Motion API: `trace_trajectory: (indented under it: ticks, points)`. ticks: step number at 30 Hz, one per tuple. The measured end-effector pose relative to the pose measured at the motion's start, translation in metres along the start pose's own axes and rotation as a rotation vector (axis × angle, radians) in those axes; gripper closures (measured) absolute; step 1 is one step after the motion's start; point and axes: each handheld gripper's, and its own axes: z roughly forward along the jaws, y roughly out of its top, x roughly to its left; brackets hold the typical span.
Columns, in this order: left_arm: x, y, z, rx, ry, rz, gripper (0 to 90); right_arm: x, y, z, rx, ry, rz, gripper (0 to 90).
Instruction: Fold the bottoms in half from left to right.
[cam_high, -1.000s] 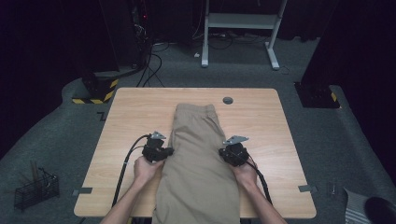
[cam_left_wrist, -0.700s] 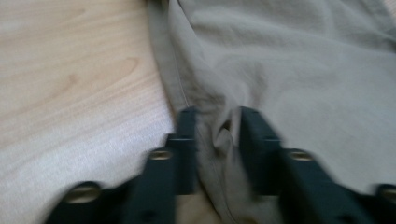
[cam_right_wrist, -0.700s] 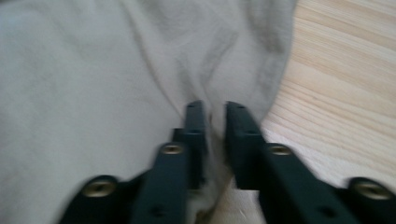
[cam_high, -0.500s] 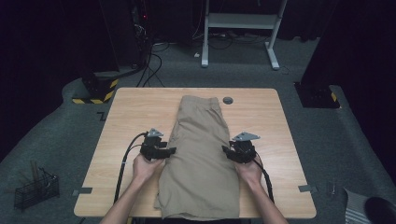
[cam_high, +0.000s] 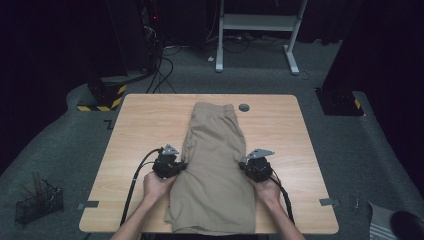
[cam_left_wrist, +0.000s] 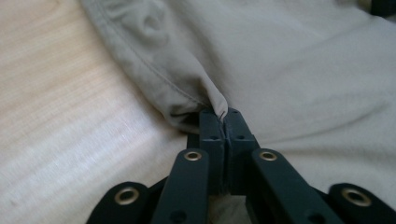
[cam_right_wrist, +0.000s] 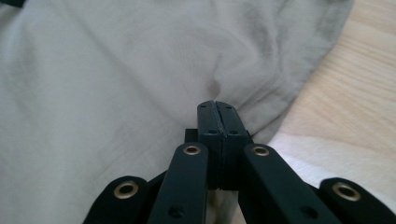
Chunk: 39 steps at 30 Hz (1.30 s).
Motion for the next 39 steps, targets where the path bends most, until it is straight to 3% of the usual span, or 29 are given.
trace_trajectory:
  ticks: [3,7,9,10,12,15,19,21,24,26,29,33,37,39]
  points:
    - [0.001,0.007,-0.006,-0.047,-0.003,-0.012,89.0,-0.006,0.005,-0.002,-0.024,-0.025,0.005,90.0]
    - [0.0,0.016,-0.014,-0.091,0.015,0.003,87.6,-0.008,0.013,-0.012,-0.074,-0.051,0.006,90.0]
    - [0.005,0.019,-0.007,-0.067,0.068,-0.004,80.9,-0.009,0.015,-0.007,-0.057,-0.078,-0.008,89.7]
    - [0.009,0.02,-0.003,-0.048,0.073,-0.027,75.1,-0.012,0.016,-0.002,-0.022,-0.078,-0.003,87.6]
    - [0.011,0.018,-0.004,-0.038,0.046,-0.059,62.3,-0.015,0.014,0.003,-0.009,-0.067,0.034,75.9]
    - [0.0,0.009,-0.014,-0.05,0.016,-0.037,48.5,-0.012,0.01,-0.007,-0.047,-0.037,0.058,67.4]
    - [-0.008,-0.008,-0.021,-0.03,-0.003,-0.04,41.4,0.0,0.002,-0.022,-0.069,-0.001,0.05,56.9]
    - [-0.009,-0.016,-0.019,-0.014,0.005,-0.043,42.6,0.005,-0.003,-0.023,-0.058,0.005,0.039,55.4]
    - [-0.01,-0.022,-0.018,-0.012,-0.005,-0.046,57.2,0.01,-0.008,-0.017,-0.021,0.009,0.03,57.6]
    - [-0.011,-0.022,-0.016,-0.019,-0.029,-0.034,70.8,0.012,-0.011,-0.013,-0.014,0.012,0.016,71.0]
    - [-0.013,-0.018,-0.013,-0.019,-0.026,-0.005,84.4,0.014,-0.011,-0.011,-0.011,-0.004,-0.025,87.6]
    - [-0.011,-0.007,-0.005,-0.02,-0.007,0.013,87.3,0.003,-0.007,-0.001,0.013,-0.05,-0.027,90.0]
    - [-0.005,0.003,0.007,-0.043,0.007,-0.008,86.5,-0.01,0.001,0.006,0.007,-0.093,-0.003,90.0]
    - [-0.003,0.007,0.011,-0.042,0.016,-0.029,80.5,-0.017,0.003,0.009,0.003,-0.104,0.021,89.9]
